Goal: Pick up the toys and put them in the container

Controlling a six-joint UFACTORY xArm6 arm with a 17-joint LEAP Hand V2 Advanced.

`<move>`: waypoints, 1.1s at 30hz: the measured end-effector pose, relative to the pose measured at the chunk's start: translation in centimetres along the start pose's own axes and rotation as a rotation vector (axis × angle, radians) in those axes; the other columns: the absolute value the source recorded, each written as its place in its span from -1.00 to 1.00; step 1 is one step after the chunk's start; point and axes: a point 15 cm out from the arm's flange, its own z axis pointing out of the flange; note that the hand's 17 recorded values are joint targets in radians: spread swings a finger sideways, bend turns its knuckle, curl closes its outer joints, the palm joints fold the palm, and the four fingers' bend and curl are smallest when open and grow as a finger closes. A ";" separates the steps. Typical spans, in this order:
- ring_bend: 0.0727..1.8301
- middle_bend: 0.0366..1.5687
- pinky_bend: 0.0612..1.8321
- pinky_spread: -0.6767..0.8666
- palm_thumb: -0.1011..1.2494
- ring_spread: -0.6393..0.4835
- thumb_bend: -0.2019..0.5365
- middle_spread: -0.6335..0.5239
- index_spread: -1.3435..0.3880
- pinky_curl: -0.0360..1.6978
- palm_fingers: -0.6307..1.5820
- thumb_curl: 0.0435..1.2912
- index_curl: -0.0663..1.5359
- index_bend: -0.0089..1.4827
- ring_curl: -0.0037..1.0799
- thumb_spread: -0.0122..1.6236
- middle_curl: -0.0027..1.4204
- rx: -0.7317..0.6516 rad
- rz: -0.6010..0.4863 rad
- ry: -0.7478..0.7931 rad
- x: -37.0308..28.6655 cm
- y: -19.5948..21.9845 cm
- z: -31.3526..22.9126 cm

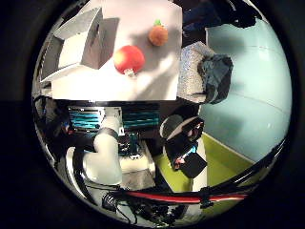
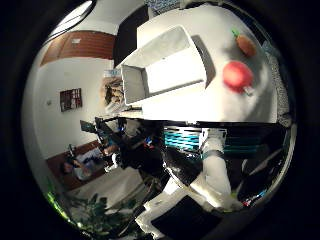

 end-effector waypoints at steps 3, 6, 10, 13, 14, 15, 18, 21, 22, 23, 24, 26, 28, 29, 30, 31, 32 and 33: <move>-0.82 -0.80 -0.53 0.49 0.00 0.60 -0.51 0.18 0.12 -0.61 -0.37 -0.57 -0.55 -0.76 -0.52 0.32 -0.59 -0.004 0.012 0.003 0.6 -1.1 -0.5; -0.81 -0.81 -0.53 0.49 0.00 0.60 -0.52 0.19 0.13 -0.61 -0.37 -0.57 -0.55 -0.76 -0.52 0.33 -0.59 -0.013 0.040 0.015 2.0 -2.4 -1.0; -0.80 -0.80 -0.53 0.49 -0.01 0.60 -0.52 0.20 0.16 -0.61 -0.37 -0.58 -0.56 -0.77 -0.51 0.33 -0.58 -0.047 0.097 0.014 4.4 -3.5 -0.3; -0.79 -0.81 -0.51 0.49 -0.02 0.60 -0.52 0.21 0.18 -0.61 -0.37 -0.58 -0.56 -0.77 -0.51 0.34 -0.58 -0.049 0.138 0.007 6.2 -4.6 0.5; -0.79 -0.80 -0.50 0.49 -0.02 0.60 -0.51 0.21 0.18 -0.61 -0.37 -0.58 -0.57 -0.77 -0.50 0.34 -0.58 -0.044 0.148 0.006 6.7 -5.0 0.8; -0.79 -0.80 -0.50 0.49 -0.01 0.60 -0.51 0.22 0.19 -0.61 -0.37 -0.57 -0.57 -0.77 -0.50 0.34 -0.58 -0.032 0.157 0.008 7.2 -5.5 1.0; -0.78 -0.80 -0.50 0.50 -0.01 0.58 -0.51 0.22 0.19 -0.61 -0.37 -0.57 -0.57 -0.77 -0.50 0.35 -0.58 0.012 0.177 0.017 8.6 -7.2 1.4; -0.77 -0.80 -0.49 0.50 -0.02 0.57 -0.52 0.22 0.20 -0.61 -0.37 -0.58 -0.57 -0.77 -0.50 0.35 -0.58 0.017 0.212 0.016 10.3 -8.0 2.2; -0.77 -0.80 -0.49 0.50 -0.02 0.57 -0.51 0.23 0.20 -0.61 -0.37 -0.58 -0.58 -0.77 -0.50 0.35 -0.58 0.013 0.223 0.012 10.6 -8.0 2.5; -0.77 -0.80 -0.48 0.50 -0.02 0.56 -0.51 0.23 0.20 -0.61 -0.37 -0.58 -0.58 -0.77 -0.50 0.35 -0.57 0.005 0.228 0.008 10.7 -7.9 3.0; -0.77 -0.80 -0.48 0.50 -0.02 0.56 -0.51 0.24 0.21 -0.61 -0.37 -0.58 -0.58 -0.77 -0.50 0.35 -0.57 -0.016 0.233 0.000 10.7 -7.6 4.0; -0.77 -0.80 -0.48 0.50 -0.02 0.56 -0.52 0.24 0.21 -0.61 -0.37 -0.58 -0.57 -0.77 -0.50 0.35 -0.57 -0.047 0.242 -0.015 10.8 -7.2 6.5; -0.76 -0.80 -0.48 0.50 -0.03 0.56 -0.52 0.24 0.22 -0.61 -0.37 -0.58 -0.58 -0.78 -0.50 0.35 -0.57 -0.062 0.246 -0.024 10.9 -7.1 8.7; -0.75 -0.80 -0.48 0.50 -0.03 0.56 -0.51 0.24 0.22 -0.61 -0.37 -0.58 -0.58 -0.78 -0.49 0.35 -0.57 -0.069 0.247 -0.027 10.9 -7.0 9.9; -0.75 -0.79 -0.48 0.50 -0.03 0.57 -0.51 0.24 0.22 -0.61 -0.37 -0.58 -0.58 -0.78 -0.49 0.35 -0.56 -0.075 0.248 -0.030 10.9 -6.9 10.6; -0.75 -0.79 -0.49 0.50 -0.03 0.57 -0.51 0.25 0.21 -0.61 -0.37 -0.58 -0.58 -0.78 -0.50 0.36 -0.56 -0.078 0.249 -0.033 10.8 -6.8 11.2; -0.75 -0.80 -0.49 0.50 -0.03 0.57 -0.51 0.25 0.22 -0.61 -0.37 -0.58 -0.58 -0.77 -0.50 0.36 -0.56 -0.082 0.250 -0.035 10.8 -6.6 11.6; -0.75 -0.80 -0.49 0.50 -0.03 0.57 -0.51 0.25 0.22 -0.61 -0.37 -0.58 -0.58 -0.77 -0.50 0.36 -0.56 -0.084 0.251 -0.036 10.8 -6.5 11.8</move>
